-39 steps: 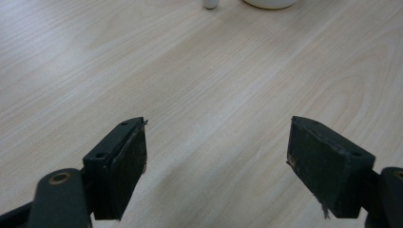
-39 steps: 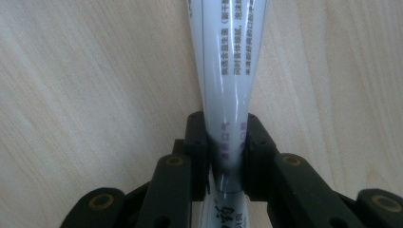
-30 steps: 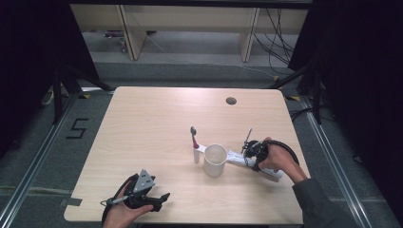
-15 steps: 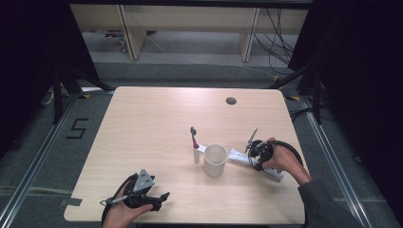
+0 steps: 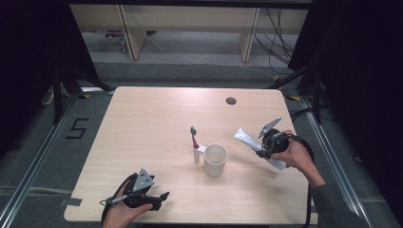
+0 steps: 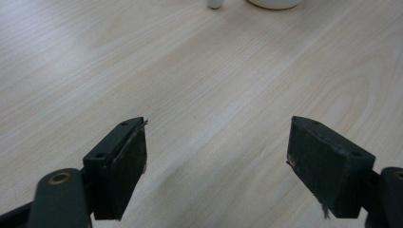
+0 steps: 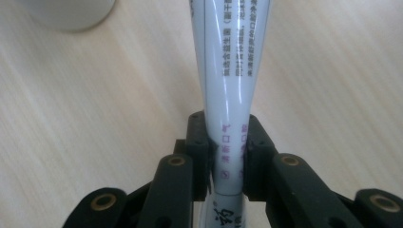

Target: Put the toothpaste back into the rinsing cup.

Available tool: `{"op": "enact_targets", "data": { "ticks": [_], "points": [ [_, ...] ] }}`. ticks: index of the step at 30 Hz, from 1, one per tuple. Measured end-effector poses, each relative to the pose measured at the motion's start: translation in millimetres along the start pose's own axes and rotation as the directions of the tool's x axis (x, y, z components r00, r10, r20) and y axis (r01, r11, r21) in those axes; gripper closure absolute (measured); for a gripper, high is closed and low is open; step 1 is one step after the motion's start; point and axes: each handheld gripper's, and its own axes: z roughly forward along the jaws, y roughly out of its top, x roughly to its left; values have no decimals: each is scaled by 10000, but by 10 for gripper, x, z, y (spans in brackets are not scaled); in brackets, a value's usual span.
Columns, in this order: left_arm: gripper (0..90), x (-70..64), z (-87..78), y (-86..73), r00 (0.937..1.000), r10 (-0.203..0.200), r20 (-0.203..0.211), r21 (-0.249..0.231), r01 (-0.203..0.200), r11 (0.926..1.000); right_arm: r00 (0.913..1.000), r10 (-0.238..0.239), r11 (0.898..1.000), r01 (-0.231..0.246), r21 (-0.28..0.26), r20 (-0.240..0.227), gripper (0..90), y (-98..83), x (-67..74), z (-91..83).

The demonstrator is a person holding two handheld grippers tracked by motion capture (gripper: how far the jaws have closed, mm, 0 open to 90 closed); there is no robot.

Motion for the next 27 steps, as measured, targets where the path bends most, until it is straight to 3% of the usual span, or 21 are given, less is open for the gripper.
{"op": "enact_targets", "data": {
  "ticks": [3, 6, 8, 9, 11, 12, 13, 15, 16, 17, 18, 19, 21, 24, 26, 27],
  "points": [
    [206, -1, 6, 4, 10000, -54, -15, -9, 54, 10000, 9998, 203, 9981, -207, -587, -65, 770, 2, -15, -66],
    [207, -2, 2, 0, 10000, -15, -47, -11, 15, 10000, 9971, 754, 9906, -756, -1136, -61, 770, 8, 8, -127],
    [207, 4, 4, 4, 10000, -46, -24, -36, 45, 10000, 9976, 686, 9833, -675, -1692, 7, 770, 23, 13, -159],
    [207, 5, 5, 4, 9999, -95, -36, -39, 94, 9999, 9976, 612, 9771, -663, -2022, -311, 771, 22, 10, -189],
    [206, 4, 3, -1, 10000, -66, -34, -39, 66, 10000, 9989, 416, 9637, -464, -2628, -237, 771, 45, -3, -256],
    [206, 5, 1, -2, 10000, -51, -27, -33, 51, 10000, 9989, 416, 9637, -464, -2628, -237, 771, 45, -3, -256],
    [206, 7, 1, 1, 10000, -67, -34, -41, 67, 10000, 9981, 554, 9538, -604, -2943, -253, 771, 54, 5, -267],
    [206, 7, 1, 3, 9999, -134, -40, -56, 134, 9999, 9959, 776, 9479, -883, -3059, -468, 771, 69, 16, -316],
    [206, 5, -2, 1, 10000, -81, -47, -51, 81, 10000, 9948, 906, 9334, -1015, -3441, -476, 771, 78, 33, -305],
    [206, 4, -4, 0, 10000, -39, -36, -40, 39, 10000, 9956, 782, 9351, -910, -3426, -510, 771, 86, 25, -334],
    [207, 8, -4, 3, 10000, -51, -4, -33, 51, 10000, 9940, 979, 9167, -1092, -3843, -488, 771, 95, 43, -332],
    [206, 8, -1, 5, 9999, -108, -41, -65, 108, 9999, 9934, 884, 9197, -1097, -3769, -733, 771, 99, 31, -366],
    [206, 11, 0, 3, 9999, -132, -95, -51, 131, 9999, 9910, 1007, 9013, -1283, -4138, -879, 771, 116, 50, -376],
    [206, 12, -1, 3, 9998, -153, -114, -82, 152, 9999, 9927, 844, 8884, -1142, -4447, -863, 770, 154, 88, -387],
    [206, 13, -2, 2, 9998, -178, -83, -66, 178, 9998, 9939, 805, 8651, -1072, -4899, -753, 771, 177, 94, -384],
    [206, 13, -3, -1, 9998, -130, -134, -57, 129, 9999, 9922, 814, 8596, -1176, -4973, -940, 771, 192, 109, -385]
  ]
}}
